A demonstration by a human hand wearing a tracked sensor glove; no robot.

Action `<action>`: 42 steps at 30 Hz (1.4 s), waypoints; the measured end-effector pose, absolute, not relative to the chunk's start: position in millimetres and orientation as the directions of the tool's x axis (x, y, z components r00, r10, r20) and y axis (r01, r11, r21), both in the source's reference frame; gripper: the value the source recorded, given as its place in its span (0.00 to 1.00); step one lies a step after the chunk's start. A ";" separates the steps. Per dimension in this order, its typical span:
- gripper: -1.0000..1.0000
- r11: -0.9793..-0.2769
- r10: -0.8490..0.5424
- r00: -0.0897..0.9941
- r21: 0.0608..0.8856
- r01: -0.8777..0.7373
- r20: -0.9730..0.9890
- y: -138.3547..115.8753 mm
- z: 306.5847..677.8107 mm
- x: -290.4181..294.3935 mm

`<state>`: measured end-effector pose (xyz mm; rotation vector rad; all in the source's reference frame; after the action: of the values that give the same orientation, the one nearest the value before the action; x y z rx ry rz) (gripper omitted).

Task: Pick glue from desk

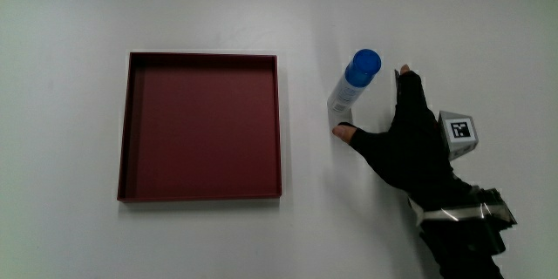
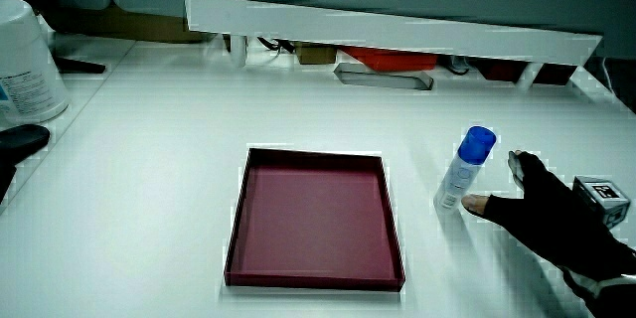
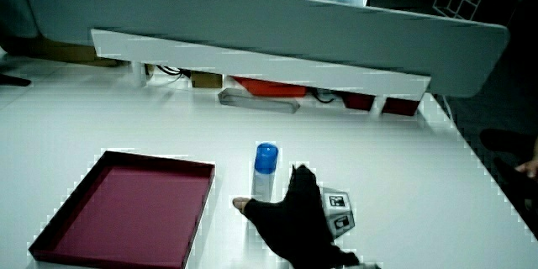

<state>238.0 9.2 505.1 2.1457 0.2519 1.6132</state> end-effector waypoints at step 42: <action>1.00 -0.969 0.248 0.190 0.247 0.029 0.950 -15.8 521.7 232.3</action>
<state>232.3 -15.8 521.7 2.2833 0.2696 1.8765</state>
